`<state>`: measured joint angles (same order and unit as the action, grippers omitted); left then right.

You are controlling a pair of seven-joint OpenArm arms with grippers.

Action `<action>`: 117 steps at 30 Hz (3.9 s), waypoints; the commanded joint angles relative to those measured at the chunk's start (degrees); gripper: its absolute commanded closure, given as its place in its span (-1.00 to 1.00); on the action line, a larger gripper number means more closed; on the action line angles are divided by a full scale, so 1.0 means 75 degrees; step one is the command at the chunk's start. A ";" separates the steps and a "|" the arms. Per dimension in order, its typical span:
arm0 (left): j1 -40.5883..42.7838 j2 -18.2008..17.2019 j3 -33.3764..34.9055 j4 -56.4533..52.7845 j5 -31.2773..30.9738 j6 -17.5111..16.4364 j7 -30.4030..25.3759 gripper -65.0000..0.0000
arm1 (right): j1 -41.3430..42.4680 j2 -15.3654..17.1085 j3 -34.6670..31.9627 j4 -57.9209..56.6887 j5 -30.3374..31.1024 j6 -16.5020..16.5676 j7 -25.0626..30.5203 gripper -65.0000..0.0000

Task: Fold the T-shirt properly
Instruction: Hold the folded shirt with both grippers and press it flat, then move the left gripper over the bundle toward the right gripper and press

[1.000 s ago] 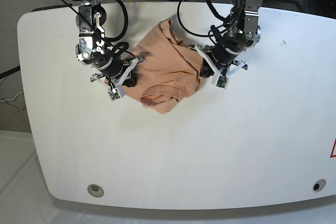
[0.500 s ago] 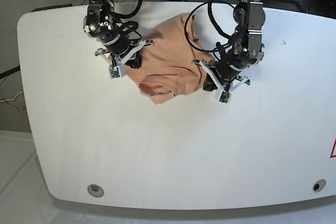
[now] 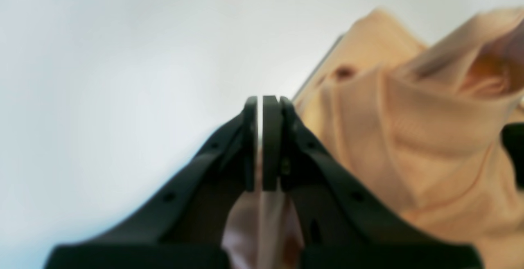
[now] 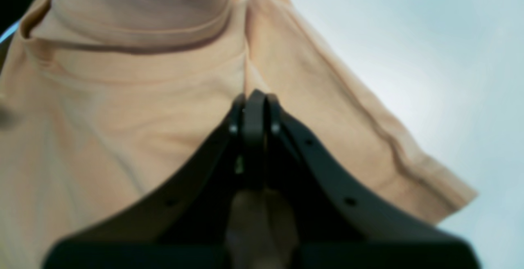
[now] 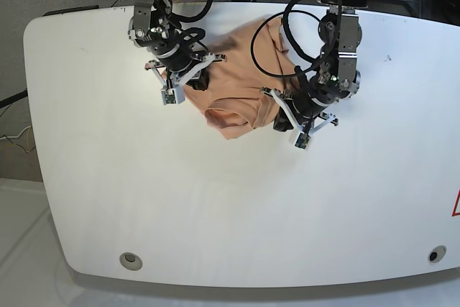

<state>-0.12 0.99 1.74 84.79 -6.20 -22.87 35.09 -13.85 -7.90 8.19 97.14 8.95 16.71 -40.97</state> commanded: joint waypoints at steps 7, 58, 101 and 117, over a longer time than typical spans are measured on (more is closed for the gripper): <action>-0.0388 -0.0502 0.0255 0.0258 -0.0094 -0.0051 -0.0125 0.97 | 0.0387 -0.0146 0.0532 0.0486 -0.0051 -0.0241 0.0053 1.00; 0.1581 -0.1041 -0.0308 0.2578 -0.0094 -0.0039 0.0824 0.97 | 0.0715 0.0122 -0.0581 -0.0170 -0.0144 -0.0171 0.0053 1.00; 0.1581 -0.1041 -0.0320 0.2543 -0.0094 -0.0039 0.0824 0.97 | 0.2403 -0.0146 -0.2422 -0.1319 -0.0062 -0.0229 0.0393 1.00; 0.1733 -0.1006 -0.0308 0.2590 -0.0094 -0.0039 0.0824 0.97 | 0.1981 0.0122 -0.2387 -0.0252 -0.0133 -0.0218 0.0088 1.00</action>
<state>13.54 -6.55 -0.49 102.96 -6.44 -23.18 42.63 0.49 -7.86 -9.72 92.64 7.62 14.81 -40.23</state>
